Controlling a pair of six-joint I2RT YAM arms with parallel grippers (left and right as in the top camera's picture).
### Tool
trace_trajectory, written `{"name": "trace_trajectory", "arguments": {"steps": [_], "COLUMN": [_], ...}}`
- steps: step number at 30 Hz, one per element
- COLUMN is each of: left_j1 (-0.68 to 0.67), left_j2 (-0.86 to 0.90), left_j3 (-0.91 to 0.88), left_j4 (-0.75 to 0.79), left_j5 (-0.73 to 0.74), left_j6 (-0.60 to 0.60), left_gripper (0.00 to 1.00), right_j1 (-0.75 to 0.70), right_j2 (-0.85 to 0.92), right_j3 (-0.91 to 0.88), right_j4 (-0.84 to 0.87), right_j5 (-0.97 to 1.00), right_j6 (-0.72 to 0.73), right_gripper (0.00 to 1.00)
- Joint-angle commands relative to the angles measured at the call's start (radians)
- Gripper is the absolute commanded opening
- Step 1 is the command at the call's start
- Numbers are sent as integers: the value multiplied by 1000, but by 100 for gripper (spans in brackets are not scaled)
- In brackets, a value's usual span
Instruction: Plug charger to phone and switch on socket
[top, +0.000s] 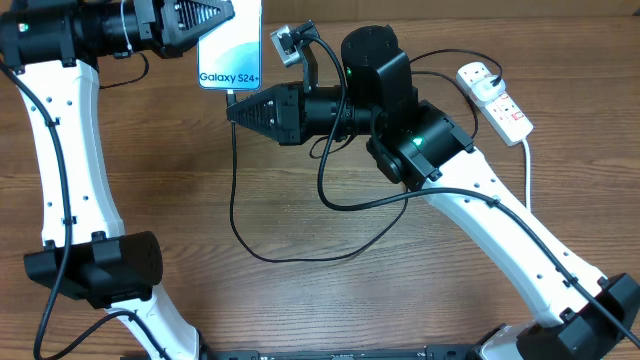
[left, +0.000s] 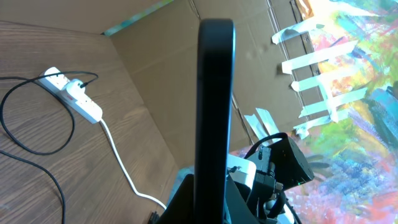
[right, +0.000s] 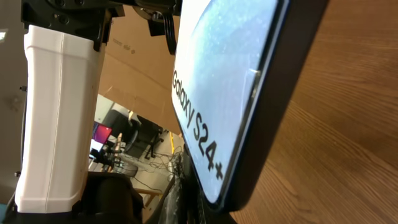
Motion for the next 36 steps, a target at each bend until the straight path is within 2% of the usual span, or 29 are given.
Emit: {"name": "trace_trajectory", "arguments": {"steps": [1,15,24,36], "left_j1": [3,4,4,3], "left_j2": [-7,-7,-7,-7], "left_j3": [7,7,7,7], "left_j4": [0,-23,-26,-48], "left_j5": [41,42,42,41], "left_j6": [-25,-2,3,7], "left_gripper": [4,4,4,4], "right_j1": [-11,-19,-77,-78], "right_j2": [11,53,53,53], "right_j3": [0,1,1,1], "right_j4": [21,98,109,127], "right_j5": [44,42,-47,-26], "right_j6": [14,44,44,44], "right_gripper": [4,4,4,4]}}
